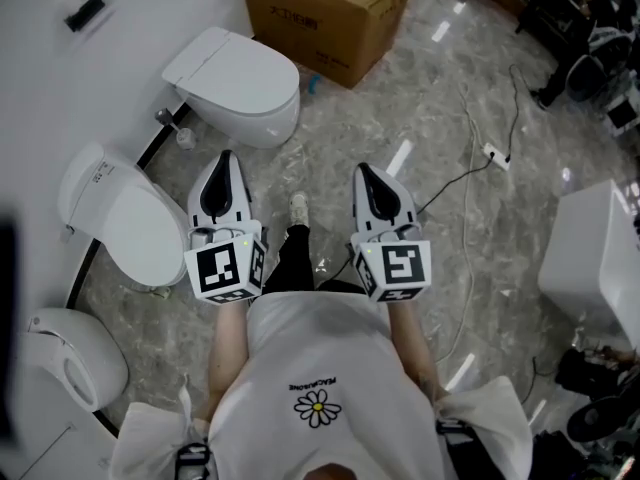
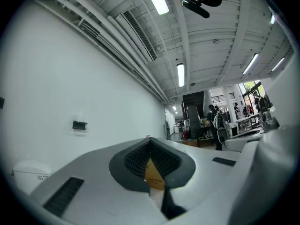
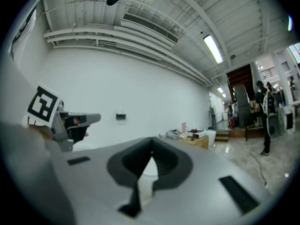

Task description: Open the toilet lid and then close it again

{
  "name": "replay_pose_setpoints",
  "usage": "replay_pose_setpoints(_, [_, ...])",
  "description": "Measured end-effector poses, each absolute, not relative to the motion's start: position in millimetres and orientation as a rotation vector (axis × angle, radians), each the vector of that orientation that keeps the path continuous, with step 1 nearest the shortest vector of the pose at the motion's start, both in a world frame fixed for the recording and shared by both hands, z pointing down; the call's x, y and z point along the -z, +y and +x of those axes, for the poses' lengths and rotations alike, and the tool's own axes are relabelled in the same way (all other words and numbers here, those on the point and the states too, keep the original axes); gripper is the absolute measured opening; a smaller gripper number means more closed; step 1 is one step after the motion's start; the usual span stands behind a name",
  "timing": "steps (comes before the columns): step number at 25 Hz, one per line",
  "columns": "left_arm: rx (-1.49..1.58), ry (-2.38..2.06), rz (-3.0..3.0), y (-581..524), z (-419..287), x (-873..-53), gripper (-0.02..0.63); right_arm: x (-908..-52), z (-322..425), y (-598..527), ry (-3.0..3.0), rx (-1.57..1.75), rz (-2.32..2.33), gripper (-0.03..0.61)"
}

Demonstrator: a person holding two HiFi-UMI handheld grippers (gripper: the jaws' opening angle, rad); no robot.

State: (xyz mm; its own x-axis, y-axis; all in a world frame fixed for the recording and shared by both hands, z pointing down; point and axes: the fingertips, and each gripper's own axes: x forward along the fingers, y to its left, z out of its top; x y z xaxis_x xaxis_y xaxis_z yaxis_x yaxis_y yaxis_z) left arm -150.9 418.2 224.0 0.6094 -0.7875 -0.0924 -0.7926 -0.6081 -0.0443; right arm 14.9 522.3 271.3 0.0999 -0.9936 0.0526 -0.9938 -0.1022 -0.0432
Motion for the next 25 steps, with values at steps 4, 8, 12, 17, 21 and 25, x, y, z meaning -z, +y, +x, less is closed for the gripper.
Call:
replay_pose_setpoints(4, [-0.118, 1.364, -2.731, 400, -142, -225, 0.026, -275, 25, 500, -2.113, -0.096, 2.294, 0.029])
replay_pose_setpoints(8, [-0.135, 1.395, -2.730, 370, -139, -227, 0.026, -273, 26, 473, -2.129, -0.057, 2.240, 0.029])
replay_pose_setpoints(12, [-0.121, 1.399, -2.734, 336, -130, -232, 0.026, -275, 33, 440, -2.123, -0.066, 2.225, 0.029])
replay_pose_setpoints(17, [-0.139, 1.375, -2.737, 272, -105, -225, 0.025, -280, 53, 381, -2.088, -0.091, 2.218, 0.029])
replay_pose_setpoints(21, [-0.125, 1.340, -2.737, 215, -76, -228, 0.026, -280, 76, 325, -2.078, -0.123, 2.219, 0.029])
replay_pose_setpoints(25, [-0.127, 1.324, -2.753, 150, -46, -222, 0.026, -278, 114, 254, -1.970, -0.150, 2.289, 0.029])
